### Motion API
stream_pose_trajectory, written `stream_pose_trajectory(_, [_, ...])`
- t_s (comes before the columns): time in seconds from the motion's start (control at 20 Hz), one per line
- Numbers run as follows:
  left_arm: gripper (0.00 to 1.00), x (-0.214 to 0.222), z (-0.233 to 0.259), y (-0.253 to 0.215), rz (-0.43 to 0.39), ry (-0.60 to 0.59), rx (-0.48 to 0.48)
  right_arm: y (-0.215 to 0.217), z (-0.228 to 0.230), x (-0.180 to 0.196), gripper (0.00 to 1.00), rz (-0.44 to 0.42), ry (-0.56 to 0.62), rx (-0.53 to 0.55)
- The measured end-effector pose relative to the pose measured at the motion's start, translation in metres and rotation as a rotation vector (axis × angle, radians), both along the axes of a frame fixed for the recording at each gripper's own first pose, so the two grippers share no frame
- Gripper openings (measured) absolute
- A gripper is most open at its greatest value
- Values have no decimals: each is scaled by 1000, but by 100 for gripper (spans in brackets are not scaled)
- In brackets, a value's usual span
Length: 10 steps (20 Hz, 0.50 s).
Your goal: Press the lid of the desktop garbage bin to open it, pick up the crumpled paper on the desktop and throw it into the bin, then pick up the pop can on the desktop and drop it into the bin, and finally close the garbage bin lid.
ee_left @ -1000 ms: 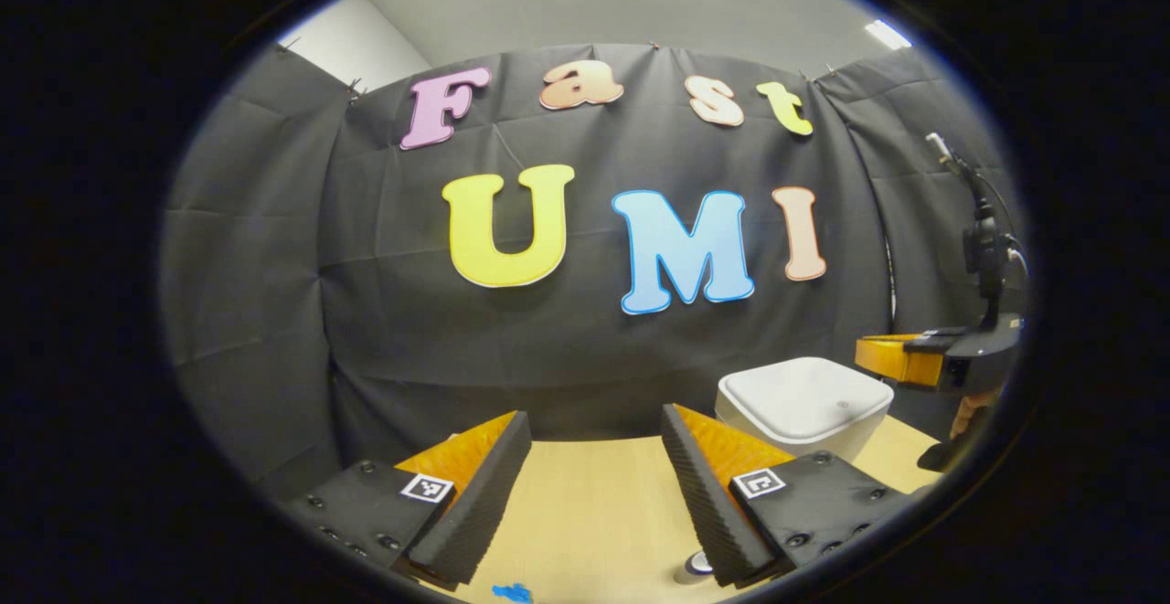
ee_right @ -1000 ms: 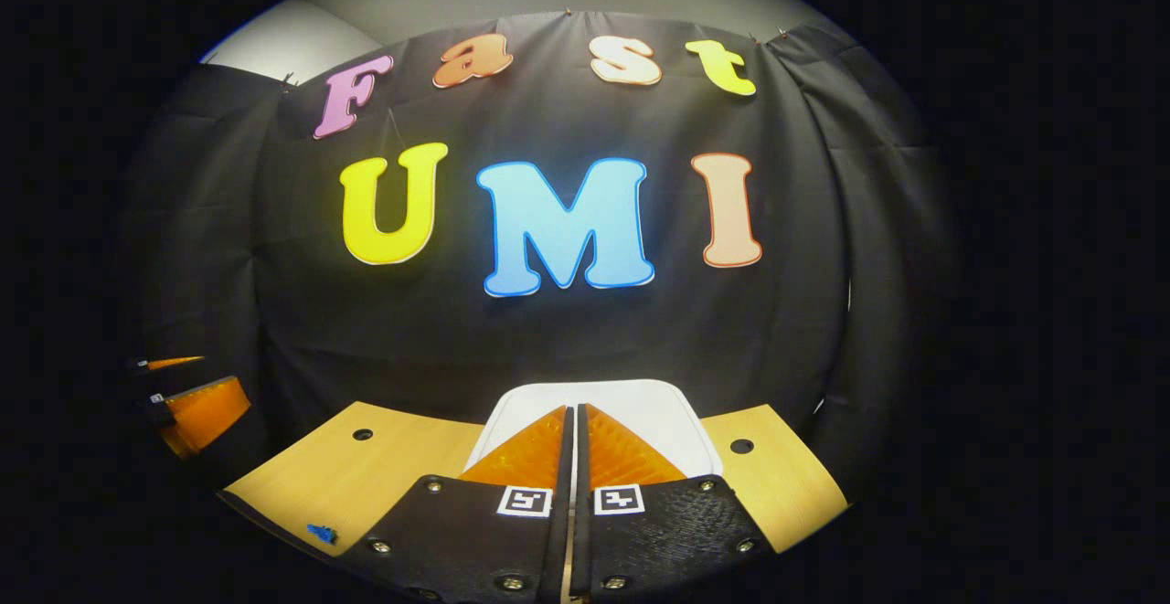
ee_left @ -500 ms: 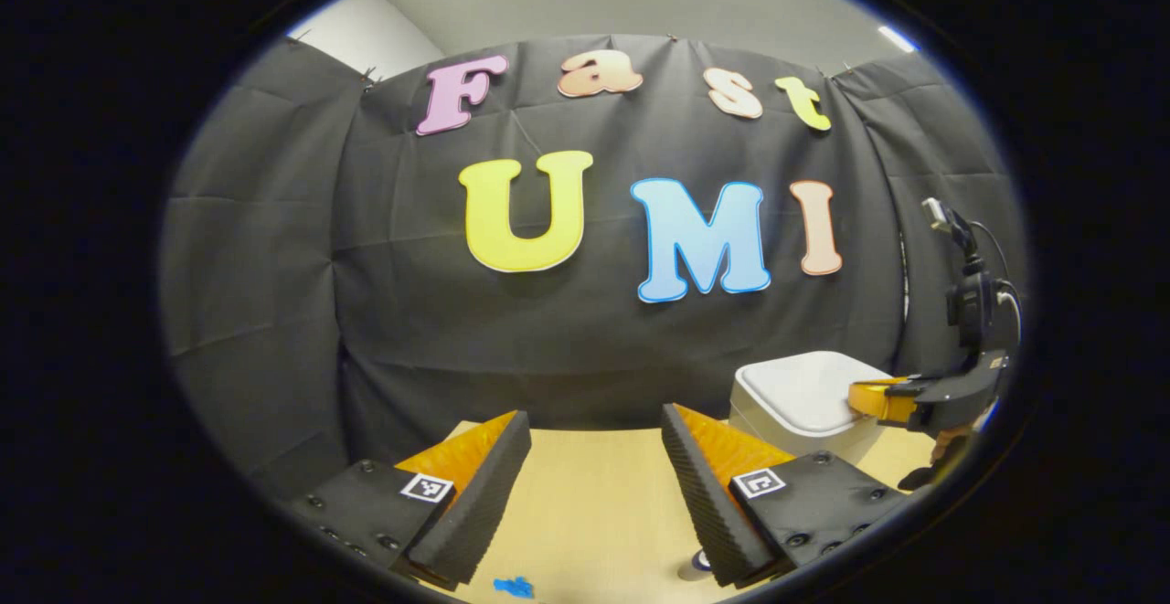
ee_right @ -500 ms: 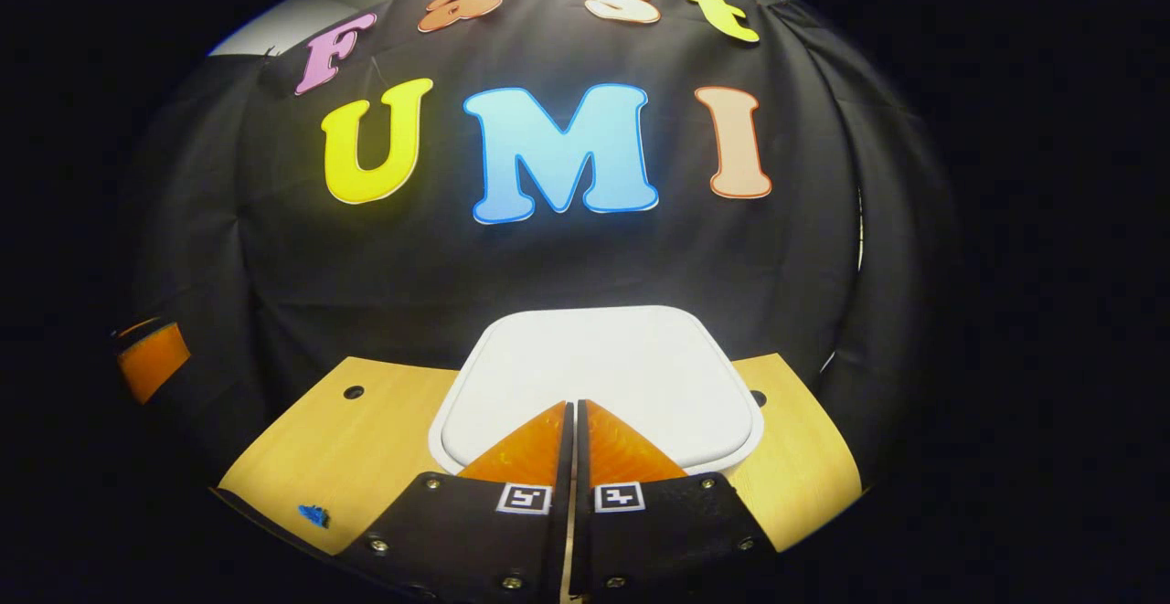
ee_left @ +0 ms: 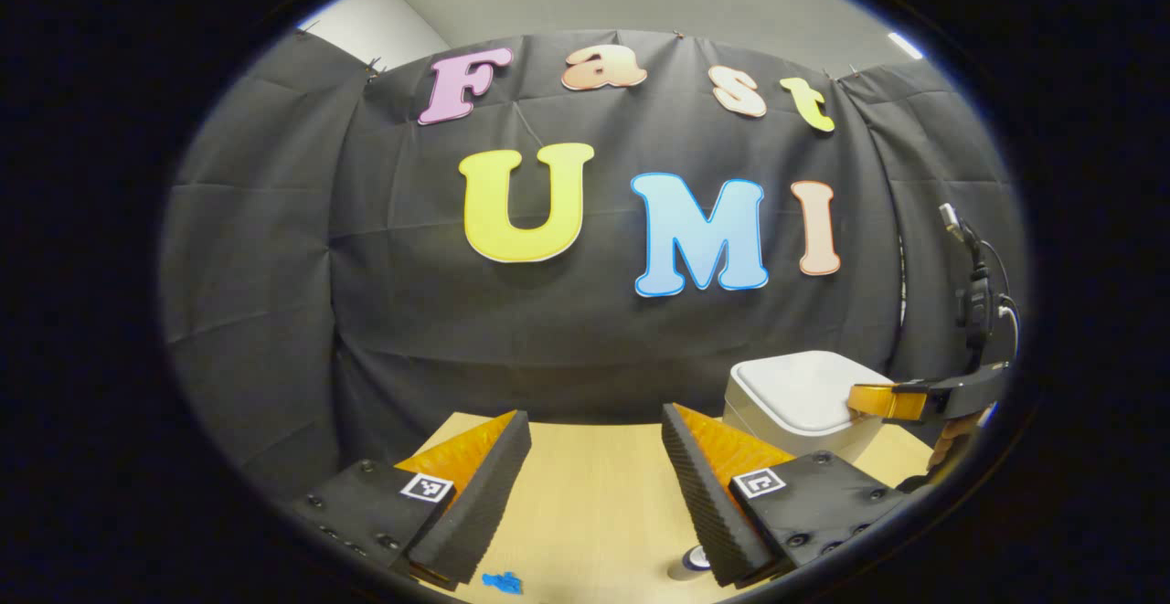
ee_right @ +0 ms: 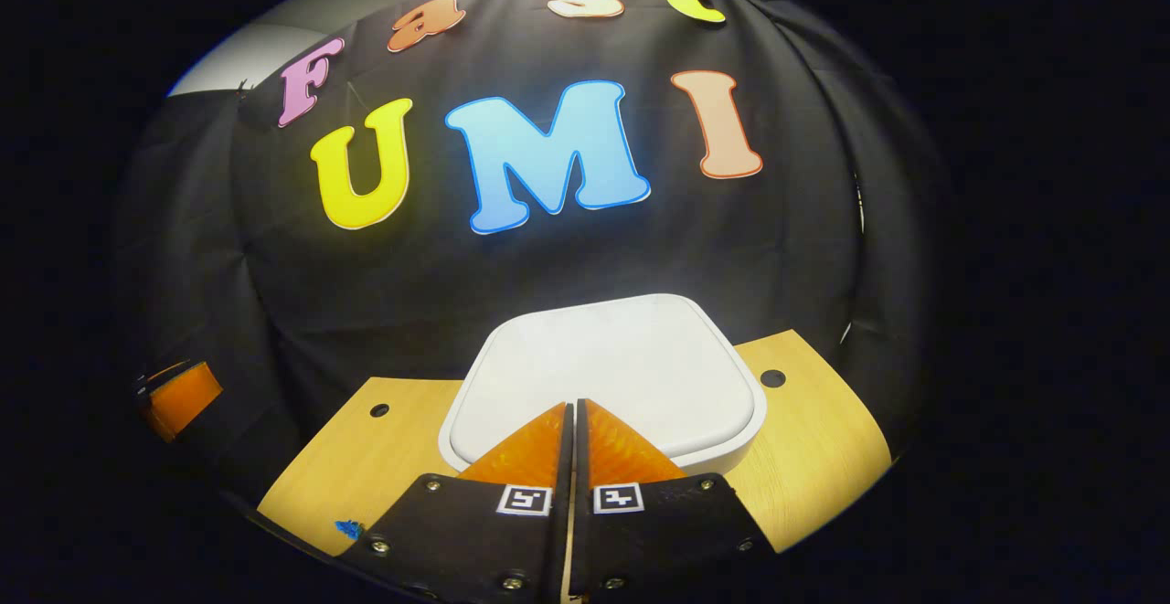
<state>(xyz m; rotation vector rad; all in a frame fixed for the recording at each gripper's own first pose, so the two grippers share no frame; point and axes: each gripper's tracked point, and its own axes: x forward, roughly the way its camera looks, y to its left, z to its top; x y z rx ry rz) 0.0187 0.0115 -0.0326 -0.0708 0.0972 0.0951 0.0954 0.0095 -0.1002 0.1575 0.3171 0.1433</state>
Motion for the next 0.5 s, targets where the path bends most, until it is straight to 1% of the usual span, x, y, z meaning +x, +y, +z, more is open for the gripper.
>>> stream_pose_trajectory(0.05, [100,-1,-1,1,3,2,-2,0,0,2,3,-5,1,2])
stream_pose_trajectory(0.1, [100,-1,-2,3,5,2,-2,-2,-1,0,2,-7,17,9])
stream_pose_trajectory(0.2, [100,-1,-2,5,9,2,-3,-1,2,-3,3,-16,12,12])
stream_pose_trajectory(0.3, [89,-3,-4,6,10,4,-4,2,9,-8,3,-14,2,17])
stream_pose_trajectory(0.35, [89,-3,-6,7,11,5,-5,4,13,-10,3,-12,-7,20])
stream_pose_trajectory(0.4, [100,-2,-6,8,11,5,-6,4,17,-12,3,-12,-15,18])
stream_pose_trajectory(0.5, [100,-4,-8,9,12,6,-9,7,26,-16,3,-8,-37,14])
